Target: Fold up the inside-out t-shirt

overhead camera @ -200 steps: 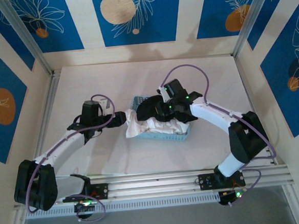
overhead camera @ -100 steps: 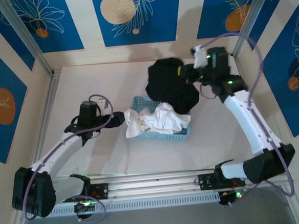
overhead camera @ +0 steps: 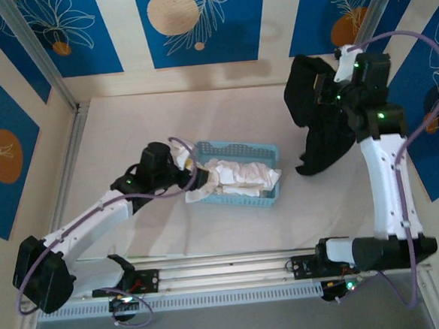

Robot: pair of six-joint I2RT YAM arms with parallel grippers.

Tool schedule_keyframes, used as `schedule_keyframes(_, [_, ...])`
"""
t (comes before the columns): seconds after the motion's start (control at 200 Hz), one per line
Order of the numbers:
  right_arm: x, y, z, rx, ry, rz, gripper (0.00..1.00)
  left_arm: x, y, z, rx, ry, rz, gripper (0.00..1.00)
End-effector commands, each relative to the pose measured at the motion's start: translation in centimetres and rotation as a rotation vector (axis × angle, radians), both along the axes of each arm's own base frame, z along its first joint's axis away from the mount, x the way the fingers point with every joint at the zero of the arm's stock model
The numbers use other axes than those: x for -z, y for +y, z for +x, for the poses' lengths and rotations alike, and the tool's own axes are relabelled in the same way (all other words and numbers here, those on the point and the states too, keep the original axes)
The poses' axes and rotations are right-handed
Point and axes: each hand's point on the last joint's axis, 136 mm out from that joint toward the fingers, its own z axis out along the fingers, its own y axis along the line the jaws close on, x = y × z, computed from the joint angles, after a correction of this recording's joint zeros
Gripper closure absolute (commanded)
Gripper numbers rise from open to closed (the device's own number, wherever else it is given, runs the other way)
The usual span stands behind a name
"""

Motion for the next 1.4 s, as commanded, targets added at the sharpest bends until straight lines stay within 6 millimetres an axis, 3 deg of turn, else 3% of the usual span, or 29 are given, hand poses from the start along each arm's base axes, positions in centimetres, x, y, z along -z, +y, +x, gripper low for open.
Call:
schedule_keyframes(0.0, [4.8,-1.9,0.7,0.053,0.128,-0.034,0.98,0.8,-3.6,-3.4,0.298,-0.196,0.114,0.28])
schedule_keyframes(0.11, [9.9,-1.9,2.1,0.052,0.256,-0.013,0.93,3.5,-5.3,-4.8,0.466,-0.259,0.244,0.32])
schedule_keyframes(0.24, [13.3,-0.8,2.6,0.019,0.308,0.059,0.63,6.4,-6.9,-5.5,0.629,-0.317,0.383,0.37])
schedule_keyframes(0.33, [13.8,0.0,2.5,-0.009,0.306,0.084,0.47,8.3,-7.8,-5.4,0.699,-0.342,0.460,0.41])
schedule_keyframes(0.475, [13.8,0.7,2.2,-0.033,0.304,0.087,0.43,10.5,-8.9,-3.8,0.706,-0.327,0.531,0.51])
schedule_keyframes(0.605, [14.0,0.9,1.9,-0.041,0.306,0.093,0.43,11.9,-9.5,-3.8,0.715,-0.275,0.544,0.73])
schedule_keyframes(0.72, [13.8,1.1,1.8,-0.047,0.303,0.102,0.43,12.7,-8.2,-2.5,0.624,-0.244,0.603,0.92])
schedule_keyframes(0.87, [13.2,1.7,1.7,-0.058,0.284,0.128,0.43,10.9,-2.7,3.8,0.266,-0.215,0.655,1.00])
schedule_keyframes(0.985, [13.3,3.0,1.8,-0.085,0.275,0.147,0.43,8.3,4.4,10.1,-0.132,-0.149,0.625,1.00])
schedule_keyframes(1.125, [14.0,4.7,1.8,-0.125,0.299,0.139,0.42,6.4,13.6,15.9,-0.519,-0.069,0.638,1.00])
schedule_keyframes(1.215, [14.6,5.5,1.7,-0.140,0.315,0.133,0.42,6.1,18.6,18.7,-0.669,-0.027,0.648,1.00])
schedule_keyframes(1.395, [15.5,7.1,1.3,-0.175,0.347,0.135,0.41,7.1,26.6,23.7,-0.825,0.055,0.690,1.00])
